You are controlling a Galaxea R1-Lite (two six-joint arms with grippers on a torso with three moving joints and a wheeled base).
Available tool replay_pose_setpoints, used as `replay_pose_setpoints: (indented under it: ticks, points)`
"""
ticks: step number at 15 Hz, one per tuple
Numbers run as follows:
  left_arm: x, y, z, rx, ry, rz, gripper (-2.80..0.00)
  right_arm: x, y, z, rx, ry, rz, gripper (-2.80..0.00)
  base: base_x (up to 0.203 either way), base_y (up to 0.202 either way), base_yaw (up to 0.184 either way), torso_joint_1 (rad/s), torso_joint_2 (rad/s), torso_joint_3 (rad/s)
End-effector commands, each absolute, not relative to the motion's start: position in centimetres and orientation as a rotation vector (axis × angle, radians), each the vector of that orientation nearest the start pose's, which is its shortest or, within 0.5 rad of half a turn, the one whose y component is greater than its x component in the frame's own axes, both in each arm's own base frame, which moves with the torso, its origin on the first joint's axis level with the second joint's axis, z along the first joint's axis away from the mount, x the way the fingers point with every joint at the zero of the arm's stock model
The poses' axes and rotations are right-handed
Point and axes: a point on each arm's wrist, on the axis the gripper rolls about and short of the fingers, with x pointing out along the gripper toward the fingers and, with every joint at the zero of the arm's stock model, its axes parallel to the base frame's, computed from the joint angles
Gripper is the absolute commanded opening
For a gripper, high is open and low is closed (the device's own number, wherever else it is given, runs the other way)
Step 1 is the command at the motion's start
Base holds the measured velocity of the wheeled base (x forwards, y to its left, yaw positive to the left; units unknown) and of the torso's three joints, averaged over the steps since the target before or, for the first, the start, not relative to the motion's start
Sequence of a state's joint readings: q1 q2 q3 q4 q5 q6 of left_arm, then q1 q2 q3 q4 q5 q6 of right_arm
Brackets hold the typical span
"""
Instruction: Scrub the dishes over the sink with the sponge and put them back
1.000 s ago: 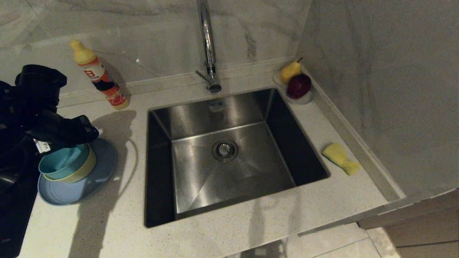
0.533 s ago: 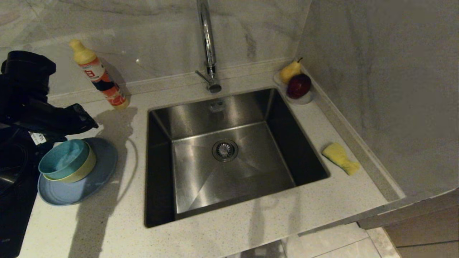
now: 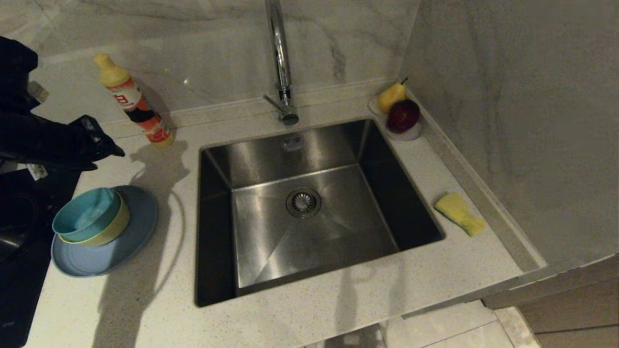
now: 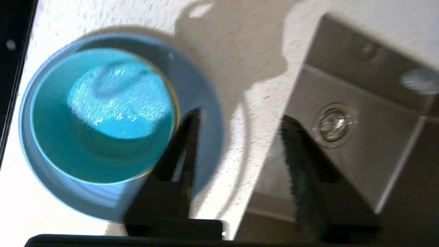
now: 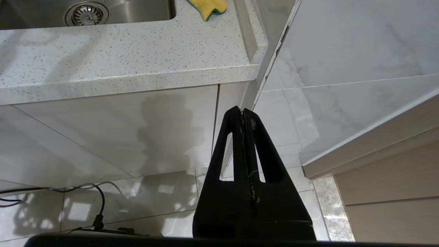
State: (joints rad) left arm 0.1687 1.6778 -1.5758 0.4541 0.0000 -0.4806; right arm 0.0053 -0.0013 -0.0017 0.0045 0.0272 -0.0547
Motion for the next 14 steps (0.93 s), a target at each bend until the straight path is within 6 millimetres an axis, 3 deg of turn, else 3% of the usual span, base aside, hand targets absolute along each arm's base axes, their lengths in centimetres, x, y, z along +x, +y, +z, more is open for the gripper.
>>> replay_pose_setpoints:
  ticks: [1,8,10,14]
  points:
    - [29.5,5.1,31.4,-0.517,0.461,0.284,-2.8,-2.3,0.0,7.5,-0.055,0.001,0.034,-2.8,0.0,0.0,0.0,0.0,0.0,0.0]
    - [28.4,6.9,32.9,-0.502,0.38,0.384,-2.8,-2.3,0.0,7.5,-0.055,-0.001,0.034,-2.8,0.0,0.0,0.0,0.0,0.0,0.0]
    - [28.3,6.1,33.1,-0.495,0.385,0.319,-2.8,-2.3,0.0,7.5,-0.055,0.0,0.034,-2.8,0.0,0.0,0.0,0.0,0.0,0.0]
    - [27.2,1.9,34.3,-0.476,0.394,0.103,-2.8,-2.3,0.0,7.5,-0.056,0.0,0.034,-2.8,0.0,0.0,0.0,0.0,0.0,0.0]
